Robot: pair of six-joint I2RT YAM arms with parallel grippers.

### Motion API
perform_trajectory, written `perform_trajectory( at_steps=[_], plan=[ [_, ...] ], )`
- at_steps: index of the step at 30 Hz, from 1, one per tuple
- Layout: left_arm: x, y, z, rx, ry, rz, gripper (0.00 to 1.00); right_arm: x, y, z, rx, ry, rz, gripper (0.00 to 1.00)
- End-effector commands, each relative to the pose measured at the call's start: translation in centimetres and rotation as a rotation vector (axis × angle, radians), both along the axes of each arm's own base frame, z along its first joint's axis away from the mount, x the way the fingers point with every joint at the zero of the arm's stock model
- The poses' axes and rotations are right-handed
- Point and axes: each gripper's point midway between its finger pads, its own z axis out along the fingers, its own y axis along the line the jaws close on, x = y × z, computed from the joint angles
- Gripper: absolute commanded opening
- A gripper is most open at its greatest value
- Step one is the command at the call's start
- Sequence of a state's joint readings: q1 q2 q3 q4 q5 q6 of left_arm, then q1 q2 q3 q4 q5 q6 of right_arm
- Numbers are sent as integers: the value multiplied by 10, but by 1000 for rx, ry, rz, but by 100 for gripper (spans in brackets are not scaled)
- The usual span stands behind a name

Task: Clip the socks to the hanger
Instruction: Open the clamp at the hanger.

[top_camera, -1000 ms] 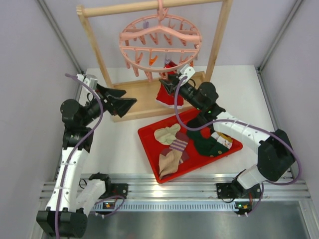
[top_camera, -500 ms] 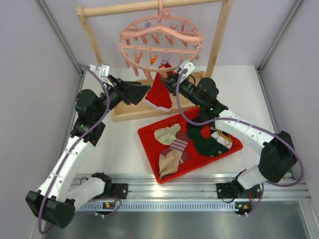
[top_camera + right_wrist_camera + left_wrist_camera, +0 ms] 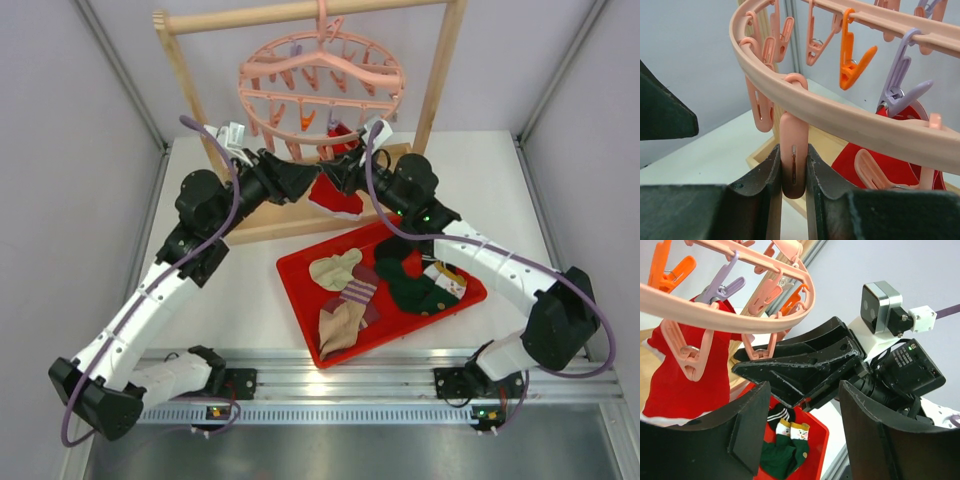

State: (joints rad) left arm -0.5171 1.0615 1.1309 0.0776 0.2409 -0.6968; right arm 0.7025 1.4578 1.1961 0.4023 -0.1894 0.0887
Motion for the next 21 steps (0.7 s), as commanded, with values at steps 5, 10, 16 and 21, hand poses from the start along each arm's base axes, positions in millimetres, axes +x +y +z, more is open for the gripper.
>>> perform_trajectory(
  at_steps=[5, 10, 16, 21],
  plan=[
    [26, -6, 5, 4, 78, 98, 62, -17, -2, 39, 83, -15, 10, 0],
    [42, -4, -2, 41, 111, 156, 63, -20, -3, 40, 96, -17, 23, 0],
    [51, -13, 5, 43, 92, 137, 62, -21, -2, 39, 96, -30, 29, 0],
    [54, -20, 8, 27, 70, 112, 62, -22, -1, 36, 97, -32, 39, 0]
  ],
)
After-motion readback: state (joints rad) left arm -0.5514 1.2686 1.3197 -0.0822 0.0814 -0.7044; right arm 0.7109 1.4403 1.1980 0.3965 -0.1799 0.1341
